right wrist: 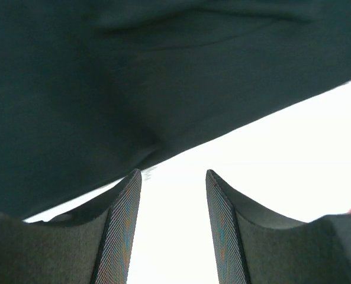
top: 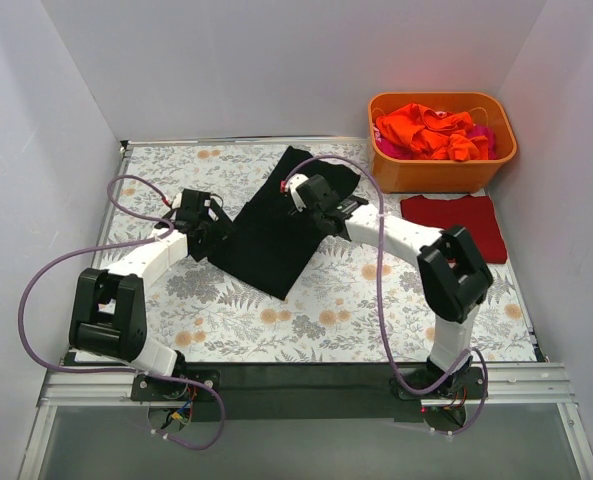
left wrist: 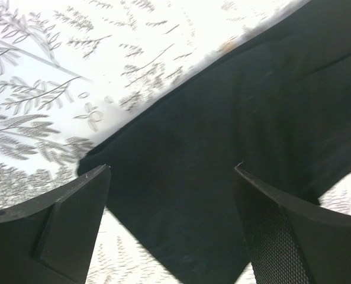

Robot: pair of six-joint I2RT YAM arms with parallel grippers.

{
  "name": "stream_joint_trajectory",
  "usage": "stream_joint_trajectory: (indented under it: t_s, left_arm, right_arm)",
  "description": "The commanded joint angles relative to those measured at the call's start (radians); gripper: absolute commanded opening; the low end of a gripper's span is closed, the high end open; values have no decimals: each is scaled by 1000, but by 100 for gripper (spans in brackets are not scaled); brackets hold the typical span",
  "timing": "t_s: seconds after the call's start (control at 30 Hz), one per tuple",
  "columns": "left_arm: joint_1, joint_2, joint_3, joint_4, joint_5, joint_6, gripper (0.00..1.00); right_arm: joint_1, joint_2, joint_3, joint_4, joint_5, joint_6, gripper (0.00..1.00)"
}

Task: Fold and stack the t-shirts
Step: Fold the tshirt

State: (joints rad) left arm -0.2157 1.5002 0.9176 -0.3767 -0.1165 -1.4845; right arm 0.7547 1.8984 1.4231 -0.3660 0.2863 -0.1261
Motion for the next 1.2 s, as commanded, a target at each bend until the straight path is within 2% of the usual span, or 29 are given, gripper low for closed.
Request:
stream_joint_trajectory:
  t_s: [0.0,0.13,0.3,0.37,0.47,0.5,0.57,0.63,0.8,0.83,0.93,0.97,1.07,1.1,1.17]
  left_arm:
    - [-4,-20,-19,-1,-38,81,77]
    - [-4,9,-29,-2,-48,122,78]
    - [-7,48,-65,-8,-9,118,77]
    - [-22,49,-85,-10,3,101,73]
    - [-65,26,-131,-21,23,51,56]
    - [-77,16,-163,-25,32,35,45]
    - [-120,-14,-193,-40,47,-6,39]
    - [-158,-32,-230,-60,89,-74,38]
    - [-330,-142,-264,-100,182,-203,40]
    - [-346,-167,-264,-125,186,-235,42]
    - [-386,-283,-247,-181,161,-264,57]
    - [-387,-316,-238,-207,96,-264,62]
    - [-386,-379,-168,-304,-26,-232,69]
    - [-386,-383,-130,-326,-113,-223,72]
    - [-379,-386,-109,-357,-181,-179,77]
  right_arm:
    - [12,-123,-68,4,-231,184,46]
    - [11,-168,-156,27,-402,267,46]
    - [8,-245,-271,61,-430,293,46]
    - [5,-266,-299,67,-435,296,46]
    - [-5,-309,-363,79,-444,302,46]
    - [-11,-332,-393,84,-449,306,46]
    - [-17,-357,-424,93,-453,316,46]
    - [-29,-393,-463,101,-463,322,46]
    - [-89,-472,-512,110,-490,342,46]
    - [-100,-481,-521,116,-519,345,46]
    - [-143,-509,-562,159,-619,379,46]
    - [-144,-510,-569,171,-639,388,46]
    - [-146,-490,-582,225,-706,460,46]
    - [-144,-466,-598,255,-734,483,46]
    - [-143,-440,-621,388,-818,580,46]
